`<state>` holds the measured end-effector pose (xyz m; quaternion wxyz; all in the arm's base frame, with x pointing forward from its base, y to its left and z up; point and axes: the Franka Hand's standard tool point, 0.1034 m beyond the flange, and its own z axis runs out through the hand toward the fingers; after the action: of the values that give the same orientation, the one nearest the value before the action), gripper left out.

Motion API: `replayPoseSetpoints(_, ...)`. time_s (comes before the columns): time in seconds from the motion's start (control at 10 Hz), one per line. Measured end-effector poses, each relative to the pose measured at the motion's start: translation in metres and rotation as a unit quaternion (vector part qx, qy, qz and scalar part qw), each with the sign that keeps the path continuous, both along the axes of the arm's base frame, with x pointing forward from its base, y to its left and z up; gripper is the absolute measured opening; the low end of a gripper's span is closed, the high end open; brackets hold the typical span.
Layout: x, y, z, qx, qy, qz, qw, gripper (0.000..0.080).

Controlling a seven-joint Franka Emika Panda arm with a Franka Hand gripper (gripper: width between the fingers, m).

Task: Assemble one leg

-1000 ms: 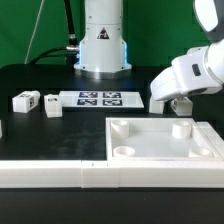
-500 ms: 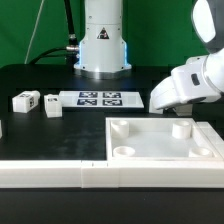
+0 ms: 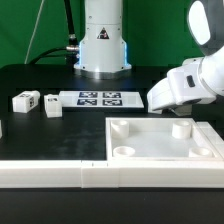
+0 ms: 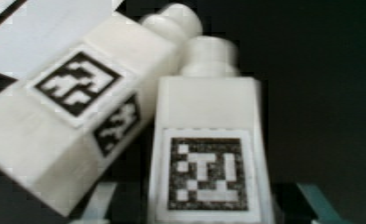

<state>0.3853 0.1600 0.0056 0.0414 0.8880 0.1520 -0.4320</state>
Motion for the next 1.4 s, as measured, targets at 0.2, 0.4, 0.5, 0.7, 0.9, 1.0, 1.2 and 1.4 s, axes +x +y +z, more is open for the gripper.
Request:
replayPoseSetpoints(0.2, 0.000, 0.000, 0.000, 0.000, 0.000, 0.000, 1.000, 0.0291)
replayPoseSetpoints(0.4, 0.000, 0.000, 0.000, 0.000, 0.000, 0.000, 1.000, 0.0291)
replayPoseSetpoints(0.5, 0.000, 0.000, 0.000, 0.000, 0.000, 0.000, 1.000, 0.0291)
replayPoseSetpoints(0.7, 0.004, -0.005, 0.022, 0.003, 0.005, 0.003, 1.000, 0.0291)
replayPoseSetpoints(0.9, 0.008, -0.011, 0.059, 0.001, -0.001, 0.002, 1.000, 0.0291)
replayPoseSetpoints(1.0, 0.008, -0.016, 0.074, -0.001, -0.003, 0.000, 1.000, 0.0291)
replayPoseSetpoints(1.2, 0.014, -0.015, 0.073, 0.006, -0.028, -0.002, 1.000, 0.0291)
replayPoseSetpoints(1.4, 0.024, -0.012, 0.069, 0.022, -0.083, -0.006, 0.996, 0.0291)
